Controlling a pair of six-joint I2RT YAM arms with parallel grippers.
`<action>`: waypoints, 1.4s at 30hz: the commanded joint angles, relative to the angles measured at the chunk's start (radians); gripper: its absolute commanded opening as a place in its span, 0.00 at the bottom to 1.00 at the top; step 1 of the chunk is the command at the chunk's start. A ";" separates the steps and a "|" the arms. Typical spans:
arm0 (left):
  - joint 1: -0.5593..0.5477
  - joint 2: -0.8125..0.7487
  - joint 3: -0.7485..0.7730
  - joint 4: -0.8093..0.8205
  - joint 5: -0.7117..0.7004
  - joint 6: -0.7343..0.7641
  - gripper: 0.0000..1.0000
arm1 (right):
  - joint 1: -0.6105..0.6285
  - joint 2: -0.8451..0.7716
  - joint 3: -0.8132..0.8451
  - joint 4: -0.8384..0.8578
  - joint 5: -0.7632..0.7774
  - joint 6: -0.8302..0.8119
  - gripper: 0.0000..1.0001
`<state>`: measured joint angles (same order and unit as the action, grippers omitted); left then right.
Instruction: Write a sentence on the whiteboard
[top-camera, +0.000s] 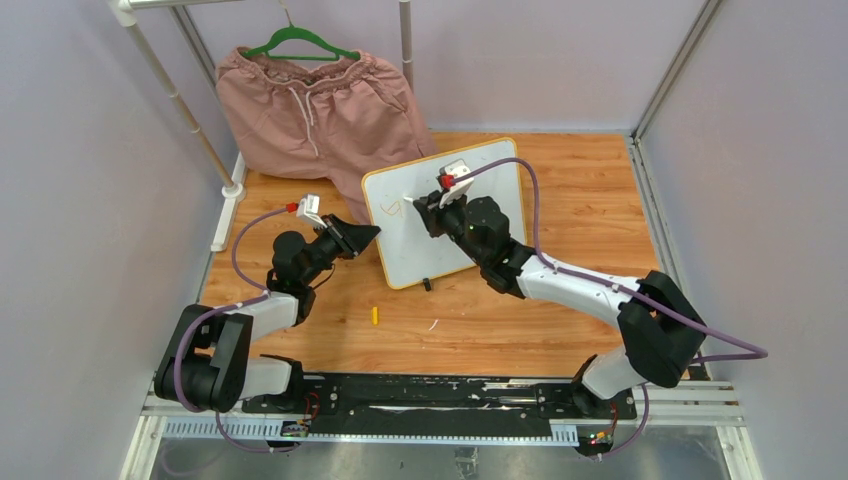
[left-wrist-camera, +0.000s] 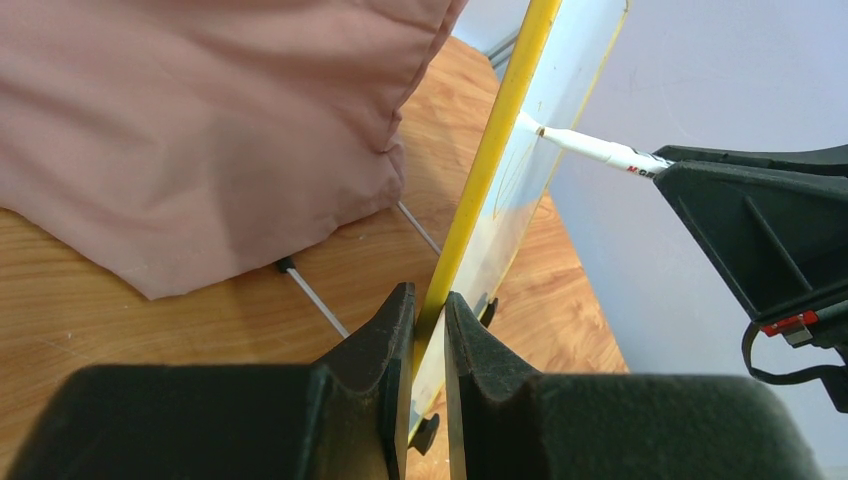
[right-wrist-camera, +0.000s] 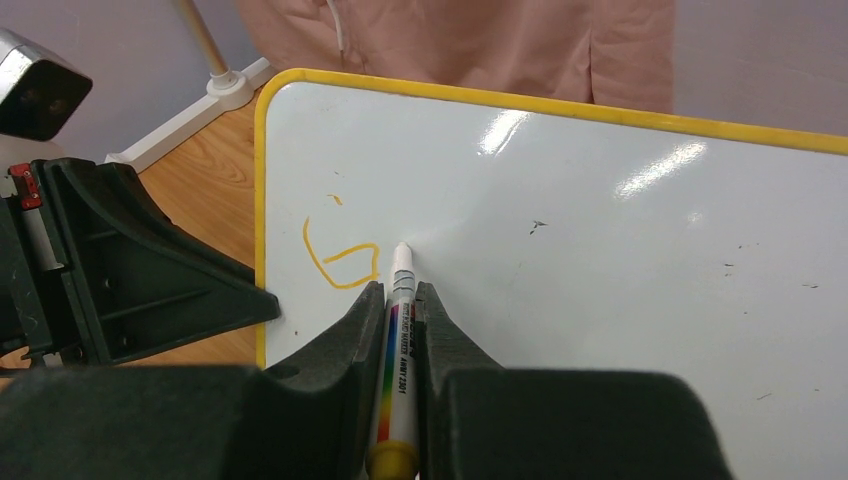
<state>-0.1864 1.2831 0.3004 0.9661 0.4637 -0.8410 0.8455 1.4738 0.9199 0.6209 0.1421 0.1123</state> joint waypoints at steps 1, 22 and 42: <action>0.002 -0.018 -0.007 0.020 0.007 0.013 0.00 | -0.013 0.011 0.022 0.016 -0.002 0.006 0.00; 0.002 -0.026 -0.007 0.013 0.007 0.016 0.00 | -0.013 -0.022 -0.031 -0.115 -0.072 -0.009 0.00; 0.002 -0.027 -0.009 0.019 0.010 0.013 0.00 | -0.047 -0.025 0.020 -0.160 -0.001 0.016 0.00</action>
<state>-0.1864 1.2819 0.3004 0.9573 0.4603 -0.8371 0.8295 1.4368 0.8970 0.4870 0.0963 0.1223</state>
